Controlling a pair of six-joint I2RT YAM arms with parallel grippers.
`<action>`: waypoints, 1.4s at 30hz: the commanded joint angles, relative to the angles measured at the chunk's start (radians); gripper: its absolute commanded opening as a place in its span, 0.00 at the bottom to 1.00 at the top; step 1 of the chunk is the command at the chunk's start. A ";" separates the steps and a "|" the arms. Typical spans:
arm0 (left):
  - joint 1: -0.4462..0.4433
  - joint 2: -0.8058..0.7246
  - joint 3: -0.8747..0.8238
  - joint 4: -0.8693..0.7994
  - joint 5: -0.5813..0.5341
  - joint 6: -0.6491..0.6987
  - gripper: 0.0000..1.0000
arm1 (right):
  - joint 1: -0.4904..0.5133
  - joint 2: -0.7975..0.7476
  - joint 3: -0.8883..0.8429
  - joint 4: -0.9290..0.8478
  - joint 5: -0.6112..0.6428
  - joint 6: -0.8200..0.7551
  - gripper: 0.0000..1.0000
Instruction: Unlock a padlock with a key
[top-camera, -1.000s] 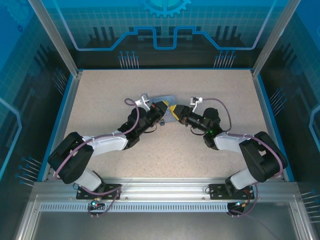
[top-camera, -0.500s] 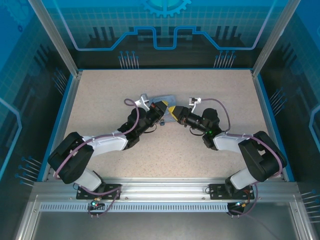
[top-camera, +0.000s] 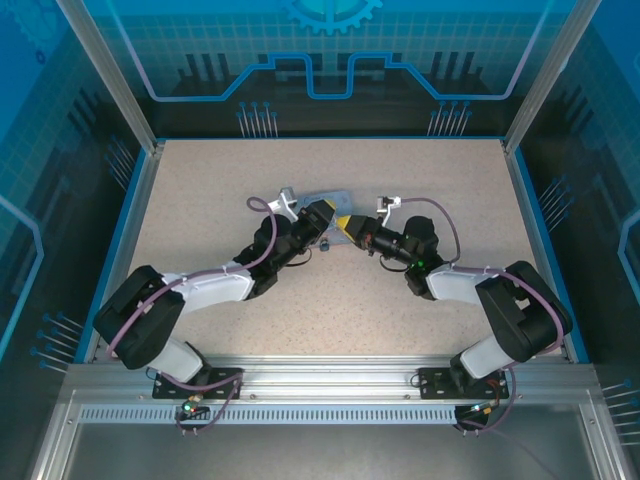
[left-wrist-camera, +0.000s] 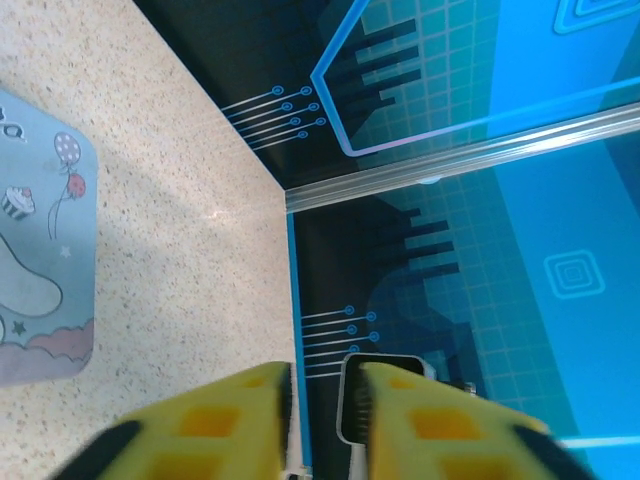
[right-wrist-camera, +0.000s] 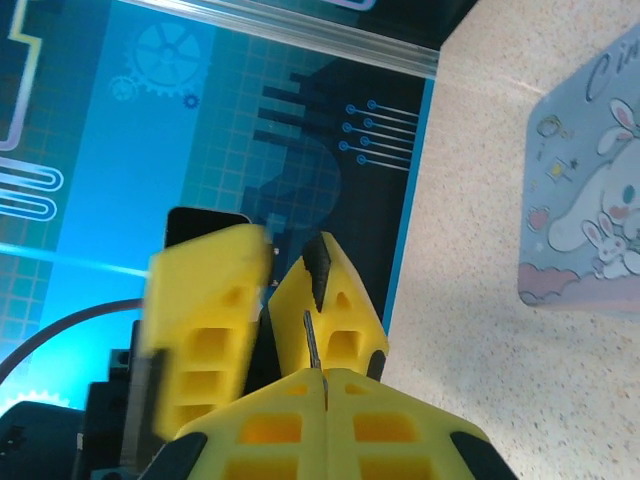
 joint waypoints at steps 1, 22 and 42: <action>0.036 -0.074 0.016 -0.142 0.091 0.063 0.48 | -0.038 -0.017 0.019 -0.099 -0.069 -0.057 0.00; 0.111 0.002 0.330 -0.724 0.507 0.440 0.45 | -0.134 -0.081 0.107 -0.336 -0.306 -0.180 0.00; 0.097 0.041 0.327 -0.652 0.504 0.400 0.23 | -0.117 -0.079 0.109 -0.339 -0.309 -0.185 0.00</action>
